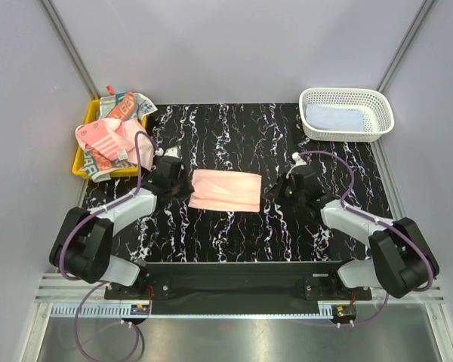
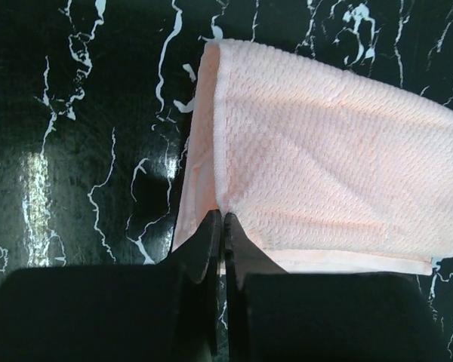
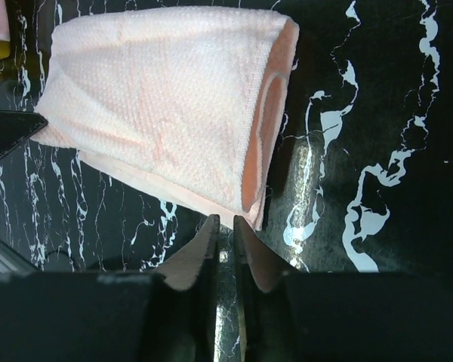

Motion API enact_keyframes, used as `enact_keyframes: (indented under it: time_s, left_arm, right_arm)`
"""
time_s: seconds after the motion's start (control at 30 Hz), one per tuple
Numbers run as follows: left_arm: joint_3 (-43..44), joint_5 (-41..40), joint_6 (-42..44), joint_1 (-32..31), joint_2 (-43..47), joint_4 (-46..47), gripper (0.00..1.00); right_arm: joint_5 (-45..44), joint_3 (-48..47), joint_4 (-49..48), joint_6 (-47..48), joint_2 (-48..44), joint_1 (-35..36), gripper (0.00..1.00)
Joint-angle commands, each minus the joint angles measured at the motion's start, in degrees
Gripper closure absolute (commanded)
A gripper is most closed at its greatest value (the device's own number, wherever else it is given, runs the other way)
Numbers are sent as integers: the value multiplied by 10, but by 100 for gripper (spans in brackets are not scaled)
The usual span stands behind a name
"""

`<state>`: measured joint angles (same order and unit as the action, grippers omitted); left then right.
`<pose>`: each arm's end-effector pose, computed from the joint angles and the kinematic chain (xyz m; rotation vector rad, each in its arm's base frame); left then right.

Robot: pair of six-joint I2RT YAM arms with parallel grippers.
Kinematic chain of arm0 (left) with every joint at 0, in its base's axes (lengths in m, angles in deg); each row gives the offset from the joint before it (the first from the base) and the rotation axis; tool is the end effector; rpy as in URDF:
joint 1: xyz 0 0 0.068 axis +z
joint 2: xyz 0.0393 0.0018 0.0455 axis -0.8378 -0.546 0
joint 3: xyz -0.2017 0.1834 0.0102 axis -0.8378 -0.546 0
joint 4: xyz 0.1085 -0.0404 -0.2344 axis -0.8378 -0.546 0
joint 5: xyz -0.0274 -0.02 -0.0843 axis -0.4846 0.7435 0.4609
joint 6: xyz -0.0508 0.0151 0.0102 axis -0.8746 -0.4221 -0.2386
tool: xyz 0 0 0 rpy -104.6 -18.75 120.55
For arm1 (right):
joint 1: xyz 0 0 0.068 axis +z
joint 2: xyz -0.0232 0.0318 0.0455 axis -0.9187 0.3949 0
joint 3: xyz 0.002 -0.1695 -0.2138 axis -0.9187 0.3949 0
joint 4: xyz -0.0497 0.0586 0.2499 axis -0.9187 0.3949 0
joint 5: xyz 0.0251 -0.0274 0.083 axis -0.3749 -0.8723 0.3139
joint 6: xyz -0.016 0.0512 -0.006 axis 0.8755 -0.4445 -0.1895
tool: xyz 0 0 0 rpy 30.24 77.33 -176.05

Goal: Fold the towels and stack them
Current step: Fold the towel

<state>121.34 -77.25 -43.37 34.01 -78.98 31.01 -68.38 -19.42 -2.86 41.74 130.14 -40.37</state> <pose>0.2631 -0.1092 0.1876 -0.2629 2.3661 -0.4313 0.2357 0.1239 0.1850 0.0919 2.3066 0.7817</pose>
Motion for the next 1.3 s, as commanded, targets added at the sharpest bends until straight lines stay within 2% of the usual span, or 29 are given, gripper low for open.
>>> enact_keyframes:
  time_s: [0.0, 0.03, 0.1, 0.13, 0.17, 0.2, 0.23, 0.43, 0.5, 0.6, 0.77, 0.8, 0.9, 1.03, 1.07, 1.2, 1.27]
  left_arm:
    - [4, -24, 3, 0, -5, -6, 100]
    - [-1, -23, 3, 0, -6, -1, 100]
    - [-6, -23, 4, 0, -12, -4, 99]
    - [-6, -23, 6, 0, -13, -7, 97]
    - [-4, -24, 7, 0, -13, -9, 88]
    - [-2, -24, 6, 0, -13, -15, 88]
    - [-1, -24, 8, 0, -10, -17, 88]
    - [22, -43, 14, 0, 23, -53, 66]
    - [30, -40, 14, -1, 33, -62, 61]
    - [45, -33, 17, -7, 38, -72, 61]
    - [78, -13, 19, -24, 23, -61, 60]
    - [84, -15, 19, -30, 8, -59, 60]
    - [96, -26, 14, -37, -24, -62, 61]
    - [75, -52, -21, -37, -71, -71, 74]
    - [65, -57, -29, -36, -75, -66, 81]
    - [18, -61, -56, -36, -92, -36, 93]
    - [0, -57, -64, -36, -97, -26, 95]
  right_arm:
    - [-3, -14, -9, -4, 14, 12, 80]
    - [-5, -16, -12, -5, 17, 17, 73]
    - [-13, -20, -13, -7, 26, 25, 66]
    - [-15, -24, -14, -7, 30, 30, 64]
    - [-19, -27, -13, -7, 40, 33, 59]
    - [-25, -30, -8, -5, 48, 35, 57]
    - [-27, -38, -5, -3, 55, 36, 57]
    - [-38, -43, -23, -15, 96, 41, 57]
    - [-42, -47, -25, -17, 107, 40, 62]
    - [-45, -52, -29, -19, 114, 41, 70]
    - [-45, -60, -24, -16, 113, 41, 89]
    - [-45, -60, -24, -17, 110, 41, 94]
    - [-41, -57, -21, -21, 101, 43, 97]
    - [-45, -36, -15, -23, 83, 57, 99]
    - [-43, -32, -14, -25, 81, 61, 99]
    - [-47, -8, -24, -37, 89, 69, 99]
    - [-47, 1, -29, -39, 101, 69, 100]
